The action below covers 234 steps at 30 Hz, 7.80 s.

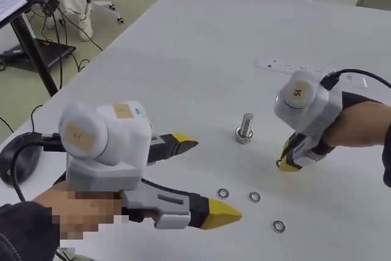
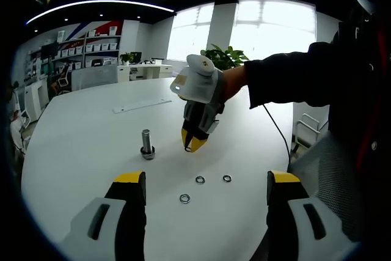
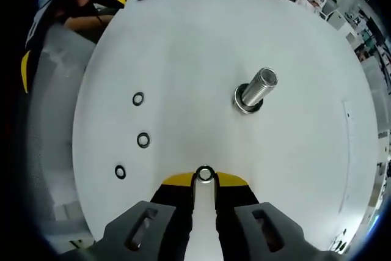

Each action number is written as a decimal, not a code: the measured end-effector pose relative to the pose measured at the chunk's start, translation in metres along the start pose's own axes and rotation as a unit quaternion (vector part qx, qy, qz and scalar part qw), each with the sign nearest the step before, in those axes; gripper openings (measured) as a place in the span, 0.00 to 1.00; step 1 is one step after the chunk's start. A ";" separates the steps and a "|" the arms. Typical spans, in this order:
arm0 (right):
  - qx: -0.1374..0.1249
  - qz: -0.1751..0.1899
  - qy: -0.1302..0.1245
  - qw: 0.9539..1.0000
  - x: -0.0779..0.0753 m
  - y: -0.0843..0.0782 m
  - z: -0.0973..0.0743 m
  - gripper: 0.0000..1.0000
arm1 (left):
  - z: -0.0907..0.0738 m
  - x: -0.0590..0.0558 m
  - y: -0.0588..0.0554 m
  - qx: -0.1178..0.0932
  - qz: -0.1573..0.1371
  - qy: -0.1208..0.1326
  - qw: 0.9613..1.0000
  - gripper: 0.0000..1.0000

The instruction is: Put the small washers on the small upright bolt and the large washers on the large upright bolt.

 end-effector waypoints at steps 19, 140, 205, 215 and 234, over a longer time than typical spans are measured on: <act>-0.004 0.007 -0.025 1.000 0.007 -0.023 -0.055 0.13 | 0.002 -0.005 0.000 0.003 0.005 -0.009 1.000 0.81; 0.033 0.033 -0.015 0.999 -0.059 -0.051 -0.008 0.13 | 0.003 0.003 -0.005 0.022 -0.008 0.011 1.000 0.81; -0.033 -0.003 0.005 0.999 0.057 -0.008 -0.014 0.22 | -0.002 -0.011 -0.003 0.006 0.009 -0.001 1.000 0.81; -0.032 -0.045 0.024 0.998 0.063 0.028 0.009 0.22 | -0.006 -0.013 -0.004 0.005 0.009 0.002 1.000 0.81; 0.006 -0.061 0.031 0.998 0.059 0.030 0.038 0.20 | -0.007 -0.013 -0.009 0.013 0.011 0.005 1.000 0.81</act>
Point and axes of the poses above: the centre of the closed fingertips' face, and the gripper's own axes: z roughly forward along the fingers, x roughly to its left, y roughly out of its top, the point moved 4 cm from there along -z, roughly backward along the fingers, and after that the axes turned 9 degrees about y, right-handed, at the moved point
